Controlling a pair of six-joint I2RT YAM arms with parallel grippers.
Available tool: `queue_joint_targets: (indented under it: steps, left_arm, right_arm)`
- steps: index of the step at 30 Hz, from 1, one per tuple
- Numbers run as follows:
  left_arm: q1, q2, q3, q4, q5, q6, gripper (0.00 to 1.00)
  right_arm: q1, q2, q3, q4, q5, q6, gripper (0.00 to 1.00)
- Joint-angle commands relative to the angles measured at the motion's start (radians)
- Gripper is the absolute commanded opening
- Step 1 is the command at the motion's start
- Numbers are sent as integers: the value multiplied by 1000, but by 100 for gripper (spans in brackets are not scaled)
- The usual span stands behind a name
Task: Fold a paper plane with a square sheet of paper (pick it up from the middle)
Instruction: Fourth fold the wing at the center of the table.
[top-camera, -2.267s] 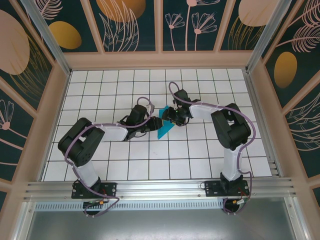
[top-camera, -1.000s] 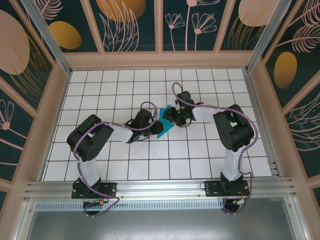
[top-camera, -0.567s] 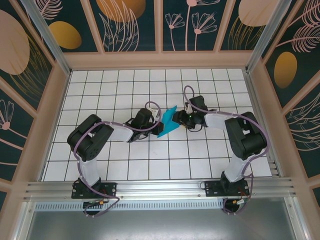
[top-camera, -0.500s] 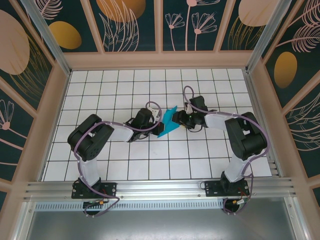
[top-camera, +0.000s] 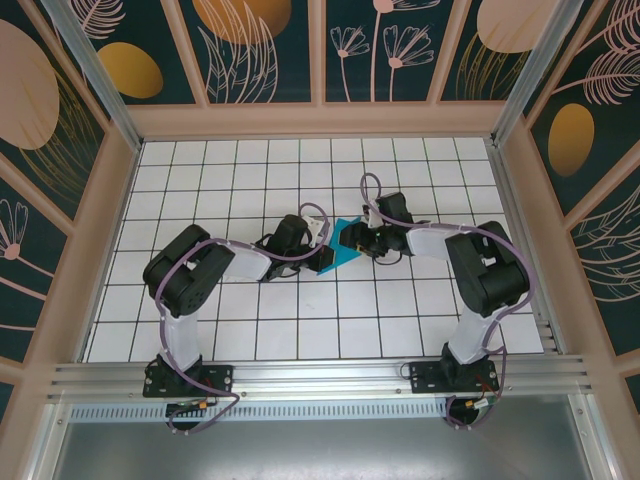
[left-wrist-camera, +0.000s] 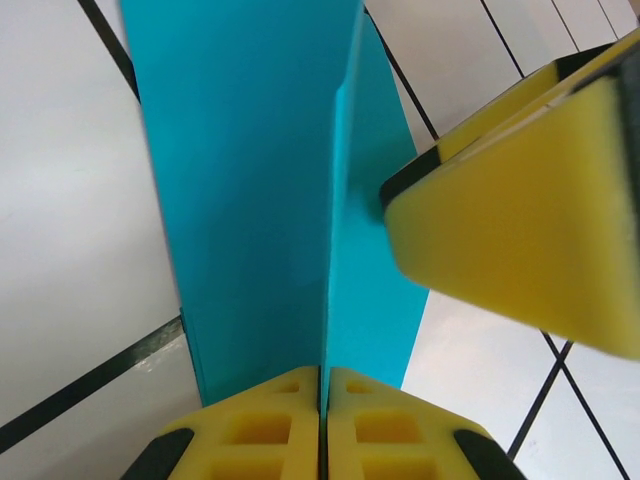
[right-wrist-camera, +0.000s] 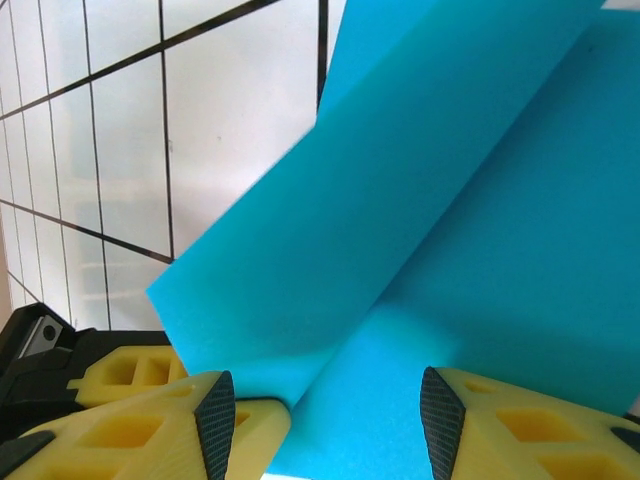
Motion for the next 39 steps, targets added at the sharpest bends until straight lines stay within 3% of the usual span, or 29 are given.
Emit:
queue_joint_targets:
  steps: [1,6,14,19,27,39]
  left_arm:
    - [-4,29,27,23,29,-7,10]
    - [-4,40,38,15,33,-18,11]
    - [-3,11,11,37,25,13,24]
    - [-3,-39,-49,104,-10,33,27]
    - [-3,-70,-127,196,-33,99,23]
    - [-3,-28,-129,207,-10,37,11]
  right_arm:
    - [8,25,25,19,-16,-30,55]
    - [8,45,31,15,5,-17,55]
    - [7,73,40,-42,124,63,55]
    - [5,91,46,-76,167,118,55]
    - [4,107,61,-102,169,144,55]
    - [8,143,92,-178,223,146,55]
